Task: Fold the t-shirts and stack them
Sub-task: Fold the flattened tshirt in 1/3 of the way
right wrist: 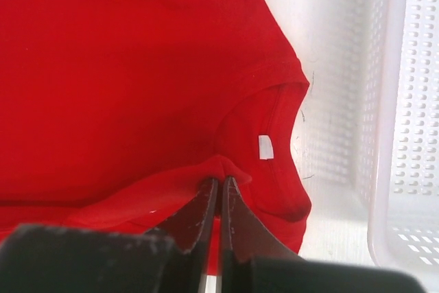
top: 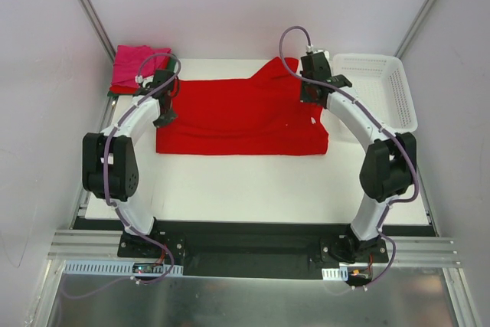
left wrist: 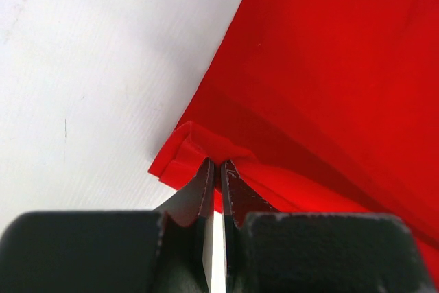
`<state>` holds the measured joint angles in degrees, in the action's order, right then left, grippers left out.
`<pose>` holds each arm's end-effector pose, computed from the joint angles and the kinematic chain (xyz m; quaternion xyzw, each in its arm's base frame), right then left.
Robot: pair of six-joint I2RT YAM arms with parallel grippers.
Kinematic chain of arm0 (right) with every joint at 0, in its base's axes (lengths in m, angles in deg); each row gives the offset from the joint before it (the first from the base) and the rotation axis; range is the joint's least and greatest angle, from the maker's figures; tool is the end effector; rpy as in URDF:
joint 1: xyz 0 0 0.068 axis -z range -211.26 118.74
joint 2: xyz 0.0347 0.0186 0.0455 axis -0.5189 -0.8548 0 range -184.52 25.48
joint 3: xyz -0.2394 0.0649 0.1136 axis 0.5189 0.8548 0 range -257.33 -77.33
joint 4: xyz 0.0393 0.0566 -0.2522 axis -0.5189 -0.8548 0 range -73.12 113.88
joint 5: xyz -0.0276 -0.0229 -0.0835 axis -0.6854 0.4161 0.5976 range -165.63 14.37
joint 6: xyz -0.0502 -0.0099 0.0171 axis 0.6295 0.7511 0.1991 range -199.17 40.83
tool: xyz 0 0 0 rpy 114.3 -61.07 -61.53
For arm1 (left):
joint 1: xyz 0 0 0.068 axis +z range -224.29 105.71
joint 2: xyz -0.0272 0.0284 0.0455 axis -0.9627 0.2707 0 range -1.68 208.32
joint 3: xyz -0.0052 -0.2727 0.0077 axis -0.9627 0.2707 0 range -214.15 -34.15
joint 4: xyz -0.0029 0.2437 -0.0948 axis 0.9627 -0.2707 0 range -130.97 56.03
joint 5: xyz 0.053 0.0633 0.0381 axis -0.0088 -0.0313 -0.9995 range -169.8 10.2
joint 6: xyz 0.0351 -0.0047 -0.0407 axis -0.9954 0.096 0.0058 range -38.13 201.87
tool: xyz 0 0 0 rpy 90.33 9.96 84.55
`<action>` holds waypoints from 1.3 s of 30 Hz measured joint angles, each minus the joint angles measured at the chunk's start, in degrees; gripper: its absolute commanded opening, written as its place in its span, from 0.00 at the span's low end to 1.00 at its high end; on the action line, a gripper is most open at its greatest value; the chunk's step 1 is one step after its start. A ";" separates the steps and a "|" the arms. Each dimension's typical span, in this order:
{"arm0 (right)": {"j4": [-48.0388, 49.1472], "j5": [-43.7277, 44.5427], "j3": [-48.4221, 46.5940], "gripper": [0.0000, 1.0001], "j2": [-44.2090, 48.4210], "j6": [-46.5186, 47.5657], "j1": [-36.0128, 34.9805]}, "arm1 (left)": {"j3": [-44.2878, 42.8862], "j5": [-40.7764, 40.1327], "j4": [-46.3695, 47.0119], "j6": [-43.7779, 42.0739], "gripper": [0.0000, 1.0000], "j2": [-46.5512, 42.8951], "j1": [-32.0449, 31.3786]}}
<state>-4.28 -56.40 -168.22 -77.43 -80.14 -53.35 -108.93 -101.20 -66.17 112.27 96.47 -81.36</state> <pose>0.3874 0.1446 0.3091 -0.0947 0.8920 -0.0653 0.4371 0.3655 -0.0323 0.2444 -0.2436 0.9081 0.0747 0.3323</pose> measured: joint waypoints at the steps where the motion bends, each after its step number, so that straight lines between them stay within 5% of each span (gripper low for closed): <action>1: 0.07 -0.26 -0.42 0.01 -0.46 0.02 0.09 | -0.42 -0.04 0.04 -0.02 0.00 0.35 0.09; 30: 0.50 -2.25 -9.33 0.01 -9.88 2.12 2.73 | -11.19 -0.02 0.28 -1.79 0.00 12.72 2.05; 33: 0.50 -2.60 -9.88 0.19 -10.78 2.12 3.06 | -11.85 -0.07 0.26 -2.03 0.01 13.57 2.29; 34: 0.50 -2.75 -10.16 0.38 -11.10 2.19 3.15 | -11.98 -0.07 0.24 -2.12 0.08 13.75 2.32; 35: 0.55 -2.89 -10.29 0.48 -11.39 2.10 3.26 | -12.11 -0.11 0.26 -2.21 0.31 13.99 2.29; 37: 0.55 -3.19 -10.49 0.60 -11.96 2.38 3.50 | -12.20 -0.22 0.24 -2.97 0.60 14.25 2.29; 38: 0.52 -3.23 -10.58 0.62 -12.17 2.71 3.61 | -12.20 -0.39 0.17 -2.84 0.89 14.25 2.29; 39: 0.52 -3.26 -10.58 0.65 -12.31 2.91 3.72 | -12.20 -0.83 0.22 -2.80 0.98 14.25 2.29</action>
<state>-3.76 -59.66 -178.80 -89.74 -77.23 -49.63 -121.13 -102.03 -65.95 109.47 110.72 -79.07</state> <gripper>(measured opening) 0.564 0.550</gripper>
